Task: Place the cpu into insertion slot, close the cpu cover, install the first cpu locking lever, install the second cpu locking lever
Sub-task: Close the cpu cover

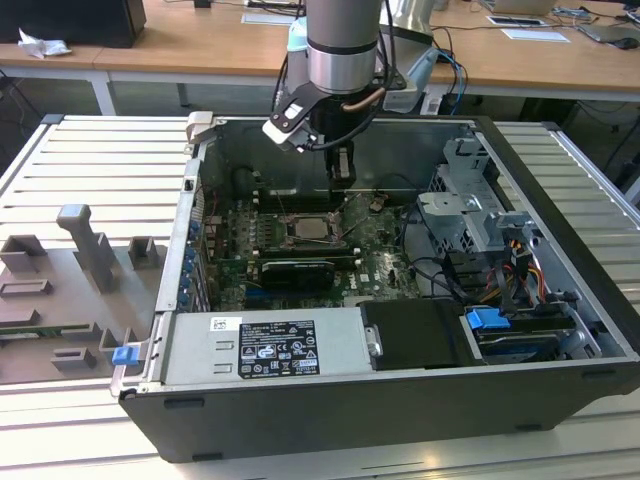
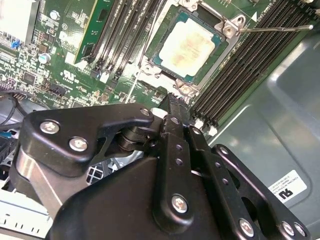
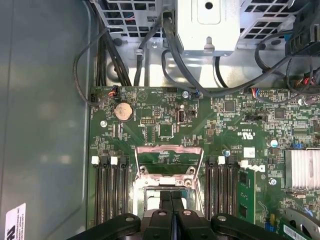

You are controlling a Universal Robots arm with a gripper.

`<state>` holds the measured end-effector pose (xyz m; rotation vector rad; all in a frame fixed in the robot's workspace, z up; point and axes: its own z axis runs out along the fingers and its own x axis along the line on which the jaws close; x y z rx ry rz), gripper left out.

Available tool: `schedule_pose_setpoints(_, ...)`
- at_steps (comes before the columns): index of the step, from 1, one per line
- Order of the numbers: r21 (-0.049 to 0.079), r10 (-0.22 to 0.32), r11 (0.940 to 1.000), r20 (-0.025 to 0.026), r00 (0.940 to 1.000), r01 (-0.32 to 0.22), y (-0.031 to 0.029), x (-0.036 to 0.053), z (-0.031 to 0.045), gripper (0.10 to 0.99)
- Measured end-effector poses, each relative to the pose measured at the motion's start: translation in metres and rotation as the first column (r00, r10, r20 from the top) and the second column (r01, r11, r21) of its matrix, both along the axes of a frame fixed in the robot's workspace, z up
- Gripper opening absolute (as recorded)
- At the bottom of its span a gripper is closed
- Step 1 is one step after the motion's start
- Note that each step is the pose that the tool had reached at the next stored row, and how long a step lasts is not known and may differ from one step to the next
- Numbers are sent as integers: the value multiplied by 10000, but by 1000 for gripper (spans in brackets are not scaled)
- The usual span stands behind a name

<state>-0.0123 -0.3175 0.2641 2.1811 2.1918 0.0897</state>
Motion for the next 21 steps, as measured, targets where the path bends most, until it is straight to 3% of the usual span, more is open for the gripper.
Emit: schedule_pose_setpoints(21,0,-1,10000,0,10000,1,0,189,0,106)
